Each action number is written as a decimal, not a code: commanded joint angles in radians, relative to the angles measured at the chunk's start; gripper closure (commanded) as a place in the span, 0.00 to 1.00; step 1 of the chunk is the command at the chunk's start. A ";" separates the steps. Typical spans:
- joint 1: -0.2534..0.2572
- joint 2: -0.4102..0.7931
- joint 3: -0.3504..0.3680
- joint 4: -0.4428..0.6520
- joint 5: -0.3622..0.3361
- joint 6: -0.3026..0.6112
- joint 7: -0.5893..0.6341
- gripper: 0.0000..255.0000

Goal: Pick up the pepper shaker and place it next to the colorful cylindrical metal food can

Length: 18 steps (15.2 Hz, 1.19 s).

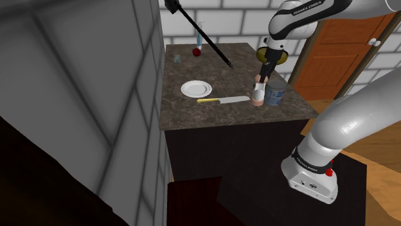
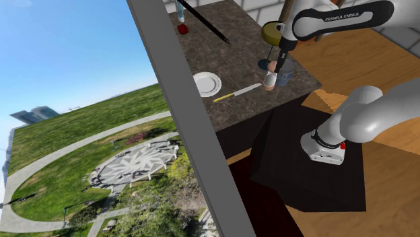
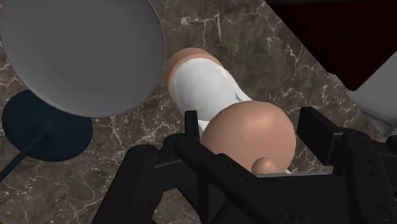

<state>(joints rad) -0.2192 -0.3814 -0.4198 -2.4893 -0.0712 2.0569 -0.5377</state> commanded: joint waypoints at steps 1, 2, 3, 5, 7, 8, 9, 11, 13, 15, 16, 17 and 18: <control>0.000 0.001 0.000 -0.001 0.000 0.003 0.000 1.00; 0.000 0.001 0.000 -0.001 0.000 0.003 0.000 1.00; 0.000 0.001 0.000 -0.001 0.000 0.003 0.000 1.00; 0.000 0.001 0.000 -0.001 0.000 0.003 0.000 1.00; 0.000 0.001 0.000 -0.001 0.000 0.003 0.000 0.00; 0.000 0.001 0.000 -0.001 0.000 0.003 0.000 0.00; 0.000 0.001 0.000 -0.001 0.000 0.003 0.000 0.00; 0.000 0.001 0.000 -0.001 0.000 0.003 0.000 0.00; -0.002 -0.022 0.007 0.050 -0.003 -0.070 0.004 0.00; -0.003 -0.036 0.012 0.100 -0.004 -0.134 0.007 0.00; -0.003 -0.036 0.012 0.100 -0.004 -0.134 0.007 0.00; -0.003 -0.036 0.012 0.100 -0.004 -0.134 0.007 0.00; -0.003 -0.036 0.012 0.100 -0.004 -0.134 0.007 0.00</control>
<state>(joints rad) -0.2221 -0.4158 -0.4077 -2.3904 -0.0750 1.9266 -0.5308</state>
